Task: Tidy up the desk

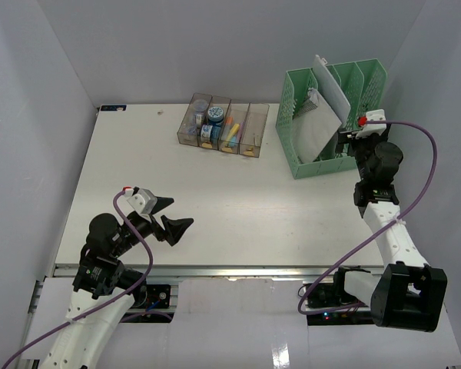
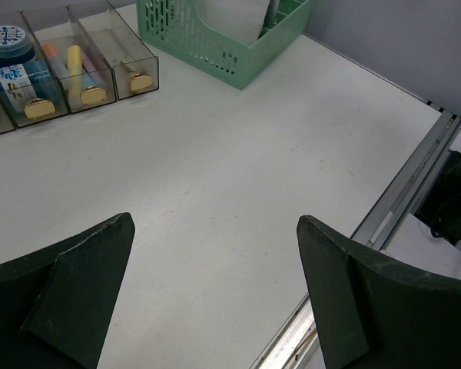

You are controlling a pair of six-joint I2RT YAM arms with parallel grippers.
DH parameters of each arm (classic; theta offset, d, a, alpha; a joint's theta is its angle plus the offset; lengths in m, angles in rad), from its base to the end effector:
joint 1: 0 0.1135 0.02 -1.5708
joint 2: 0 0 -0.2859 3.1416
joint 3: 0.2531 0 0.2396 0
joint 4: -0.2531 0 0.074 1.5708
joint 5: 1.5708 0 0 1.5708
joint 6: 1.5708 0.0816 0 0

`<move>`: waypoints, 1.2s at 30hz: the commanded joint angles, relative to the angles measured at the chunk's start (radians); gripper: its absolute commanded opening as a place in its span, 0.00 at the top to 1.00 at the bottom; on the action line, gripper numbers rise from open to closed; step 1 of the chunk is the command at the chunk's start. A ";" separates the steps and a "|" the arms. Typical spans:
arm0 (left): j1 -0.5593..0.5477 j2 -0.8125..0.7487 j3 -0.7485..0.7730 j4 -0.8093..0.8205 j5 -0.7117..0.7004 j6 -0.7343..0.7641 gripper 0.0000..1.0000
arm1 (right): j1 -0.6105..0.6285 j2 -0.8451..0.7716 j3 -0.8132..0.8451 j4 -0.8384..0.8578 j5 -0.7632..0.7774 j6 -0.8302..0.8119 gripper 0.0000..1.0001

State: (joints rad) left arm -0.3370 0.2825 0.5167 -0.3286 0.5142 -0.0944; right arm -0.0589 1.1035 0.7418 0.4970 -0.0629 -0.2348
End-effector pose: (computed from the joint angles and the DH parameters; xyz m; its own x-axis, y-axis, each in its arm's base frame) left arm 0.0826 -0.0715 0.2917 -0.1593 -0.0312 -0.9867 0.7383 0.6598 -0.1400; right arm 0.2832 -0.0116 0.3637 0.1318 -0.2404 -0.9617 0.0280 0.9707 -0.2388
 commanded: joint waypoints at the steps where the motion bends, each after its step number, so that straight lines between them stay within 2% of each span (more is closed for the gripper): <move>1: -0.005 0.000 -0.003 0.011 0.019 0.004 0.02 | -0.004 -0.040 0.032 0.003 0.070 -0.008 0.08; 6: -0.004 -0.009 -0.004 0.011 0.006 -0.001 0.02 | -0.007 -0.193 -0.025 -0.201 0.174 -0.008 0.10; 8: -0.004 -0.006 -0.003 0.010 -0.003 -0.002 0.02 | -0.007 -0.255 -0.032 -0.297 0.070 -0.026 0.10; 10: -0.002 0.001 -0.001 0.007 -0.014 -0.005 0.02 | -0.007 -0.286 -0.018 -0.488 -0.055 -0.039 0.10; 11: -0.002 0.005 0.003 0.004 -0.018 -0.009 0.02 | -0.007 -0.294 -0.015 -0.505 -0.113 -0.041 0.10; 14: -0.004 0.013 0.014 -0.008 -0.059 -0.016 0.02 | -0.007 -0.326 -0.026 -0.694 -0.295 -0.030 0.10; 16: -0.003 0.008 0.013 -0.011 -0.089 -0.024 0.02 | -0.007 -0.329 -0.040 -0.743 -0.343 -0.025 0.10; 22: -0.004 -0.056 0.005 -0.021 -0.174 -0.047 0.02 | -0.007 -0.269 -0.039 -0.815 -0.325 0.060 0.10; 26: -0.004 -0.069 0.003 -0.023 -0.194 -0.056 0.02 | -0.006 -0.292 -0.089 -0.789 -0.271 0.111 0.10; 36: -0.003 0.029 0.020 -0.020 -0.205 -0.059 0.02 | -0.007 -0.379 -0.180 -0.720 -0.139 0.175 0.10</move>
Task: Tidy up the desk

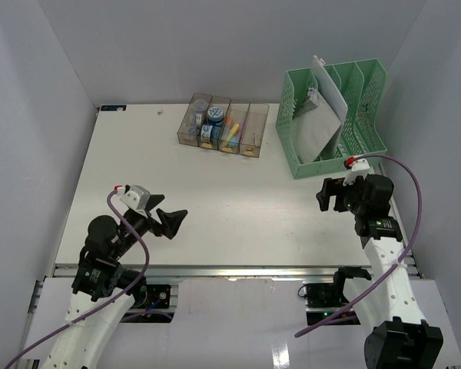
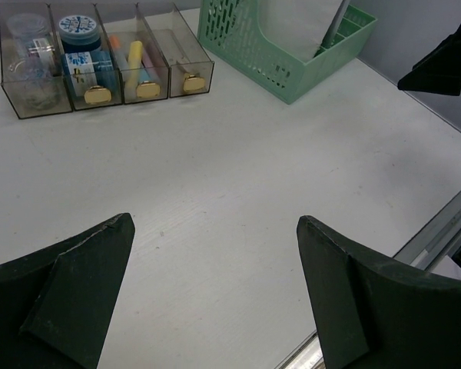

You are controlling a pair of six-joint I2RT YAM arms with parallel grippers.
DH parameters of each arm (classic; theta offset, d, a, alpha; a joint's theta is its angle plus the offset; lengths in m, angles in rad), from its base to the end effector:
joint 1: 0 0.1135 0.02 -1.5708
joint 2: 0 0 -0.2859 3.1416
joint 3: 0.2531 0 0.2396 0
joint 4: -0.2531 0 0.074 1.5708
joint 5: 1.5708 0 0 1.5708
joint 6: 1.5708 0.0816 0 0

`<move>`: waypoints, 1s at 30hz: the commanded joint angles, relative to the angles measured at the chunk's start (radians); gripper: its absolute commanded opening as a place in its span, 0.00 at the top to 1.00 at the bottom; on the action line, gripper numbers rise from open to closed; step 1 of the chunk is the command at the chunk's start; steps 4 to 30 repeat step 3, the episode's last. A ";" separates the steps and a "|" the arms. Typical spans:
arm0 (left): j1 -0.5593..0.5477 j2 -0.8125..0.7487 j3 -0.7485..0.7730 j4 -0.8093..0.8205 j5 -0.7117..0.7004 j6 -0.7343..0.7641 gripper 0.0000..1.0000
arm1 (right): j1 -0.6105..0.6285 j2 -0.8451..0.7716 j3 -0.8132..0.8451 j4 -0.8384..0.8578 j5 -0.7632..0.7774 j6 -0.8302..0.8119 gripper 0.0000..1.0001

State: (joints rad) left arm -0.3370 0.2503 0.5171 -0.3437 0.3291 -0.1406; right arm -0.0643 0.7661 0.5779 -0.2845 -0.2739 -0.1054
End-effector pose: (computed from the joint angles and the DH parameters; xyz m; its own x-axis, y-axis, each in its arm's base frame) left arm 0.0873 -0.0585 0.2917 -0.1582 -0.0851 -0.9837 0.6008 0.7823 -0.1643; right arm 0.1899 0.0099 0.2578 -0.4331 -0.0736 -0.8984 -0.2253 0.9739 0.0288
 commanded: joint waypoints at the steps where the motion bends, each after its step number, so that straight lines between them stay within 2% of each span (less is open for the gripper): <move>1: -0.003 0.080 0.023 -0.005 -0.030 -0.015 0.02 | -0.002 -0.054 -0.017 0.063 0.081 0.047 0.10; 30: -0.002 0.104 0.032 -0.013 -0.054 -0.018 0.02 | -0.002 -0.078 -0.024 0.066 0.070 0.025 0.10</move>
